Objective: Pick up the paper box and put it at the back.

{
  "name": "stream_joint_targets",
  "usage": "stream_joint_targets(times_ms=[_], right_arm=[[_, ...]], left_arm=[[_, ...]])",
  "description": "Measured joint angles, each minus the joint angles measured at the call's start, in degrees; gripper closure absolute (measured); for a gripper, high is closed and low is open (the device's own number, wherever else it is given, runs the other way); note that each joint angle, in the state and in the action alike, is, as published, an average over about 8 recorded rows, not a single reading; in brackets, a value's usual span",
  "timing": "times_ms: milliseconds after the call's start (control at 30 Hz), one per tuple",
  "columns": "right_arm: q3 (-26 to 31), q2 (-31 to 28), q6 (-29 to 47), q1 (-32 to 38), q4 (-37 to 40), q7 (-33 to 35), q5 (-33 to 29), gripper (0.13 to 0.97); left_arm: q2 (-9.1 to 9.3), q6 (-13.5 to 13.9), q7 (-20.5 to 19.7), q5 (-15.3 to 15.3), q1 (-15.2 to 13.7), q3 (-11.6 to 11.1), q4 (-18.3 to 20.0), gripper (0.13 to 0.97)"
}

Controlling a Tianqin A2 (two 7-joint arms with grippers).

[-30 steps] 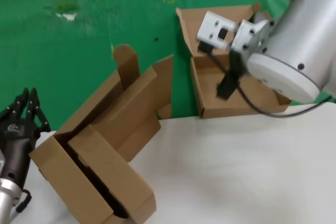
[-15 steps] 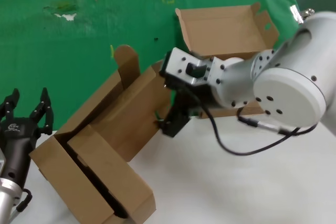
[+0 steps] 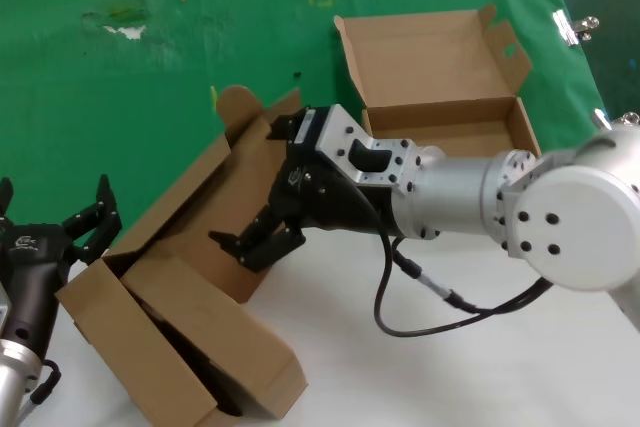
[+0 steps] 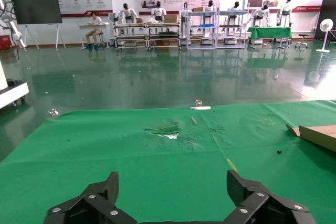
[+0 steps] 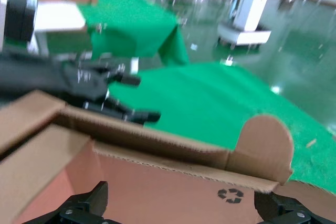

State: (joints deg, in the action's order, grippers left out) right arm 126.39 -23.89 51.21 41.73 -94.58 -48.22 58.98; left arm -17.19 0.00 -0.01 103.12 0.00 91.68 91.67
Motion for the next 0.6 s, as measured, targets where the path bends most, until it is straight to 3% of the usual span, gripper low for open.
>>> stream_joint_targets(times_ms=[400, 600], right_arm=[[-9.7, 1.9, -14.3, -11.7, 0.8, 13.5, 12.4, 0.129], [-14.6, 2.8, -21.6, -17.6, 1.2, 20.3, 18.6, 0.129]], left_arm=[[0.00, 0.0, 0.0, 0.0, 0.0, 0.0, 0.0, 0.242], [0.00, 0.0, 0.0, 0.0, 0.0, 0.0, 0.0, 0.187]])
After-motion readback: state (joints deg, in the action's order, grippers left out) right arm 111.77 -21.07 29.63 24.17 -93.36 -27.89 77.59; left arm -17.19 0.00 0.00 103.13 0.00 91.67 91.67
